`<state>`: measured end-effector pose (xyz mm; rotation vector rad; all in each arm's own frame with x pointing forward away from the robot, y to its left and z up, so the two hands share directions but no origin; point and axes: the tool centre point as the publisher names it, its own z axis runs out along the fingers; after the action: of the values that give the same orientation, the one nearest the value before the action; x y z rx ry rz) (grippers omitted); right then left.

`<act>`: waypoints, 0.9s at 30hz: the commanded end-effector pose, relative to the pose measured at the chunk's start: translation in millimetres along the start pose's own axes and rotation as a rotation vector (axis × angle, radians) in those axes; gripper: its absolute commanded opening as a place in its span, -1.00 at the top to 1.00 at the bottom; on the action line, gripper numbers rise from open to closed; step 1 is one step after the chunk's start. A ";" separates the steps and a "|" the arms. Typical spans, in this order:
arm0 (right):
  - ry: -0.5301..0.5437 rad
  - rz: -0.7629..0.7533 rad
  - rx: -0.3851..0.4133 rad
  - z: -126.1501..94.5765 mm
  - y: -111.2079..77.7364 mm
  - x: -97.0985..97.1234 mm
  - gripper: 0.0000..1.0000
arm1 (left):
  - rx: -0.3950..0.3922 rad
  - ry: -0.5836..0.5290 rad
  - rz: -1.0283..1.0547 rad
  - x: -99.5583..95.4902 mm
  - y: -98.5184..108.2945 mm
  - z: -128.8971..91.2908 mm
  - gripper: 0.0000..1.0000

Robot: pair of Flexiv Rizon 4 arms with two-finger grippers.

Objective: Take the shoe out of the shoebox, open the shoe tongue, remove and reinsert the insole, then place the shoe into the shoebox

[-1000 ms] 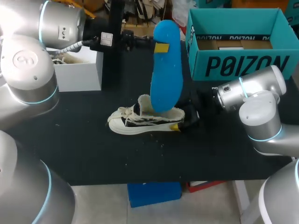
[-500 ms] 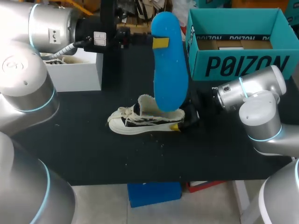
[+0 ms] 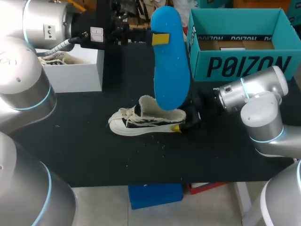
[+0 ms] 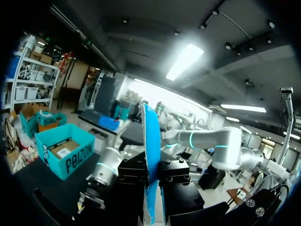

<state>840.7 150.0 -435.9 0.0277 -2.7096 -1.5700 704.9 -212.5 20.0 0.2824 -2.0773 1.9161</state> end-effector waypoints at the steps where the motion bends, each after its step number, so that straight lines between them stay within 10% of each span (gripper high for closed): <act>1: 0.000 0.001 0.001 3.3 -5.7 0.0 1.00 | 0.002 0.002 0.008 2.1 -1.0 0.8 1.00; 21: 0.004 0.000 0.000 3.0 -4.6 0.3 1.00 | 0.013 0.009 0.021 2.3 -5.4 3.7 1.00; 22: 0.005 0.004 0.001 2.9 -4.2 0.3 0.26 | 0.013 0.009 0.021 2.3 -5.4 3.7 1.00; 23: 0.005 0.008 0.006 2.1 -3.8 0.2 -1.00 | 0.013 0.009 0.021 2.3 -5.4 3.7 1.00; 27: 0.000 0.027 0.063 -5.2 -1.0 -0.6 -1.00 | 0.013 0.009 0.021 2.3 -5.4 3.7 1.00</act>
<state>841.3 144.6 -441.8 -0.0015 -2.7266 -1.5270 704.1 -213.9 26.6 0.2540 -2.0699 1.9370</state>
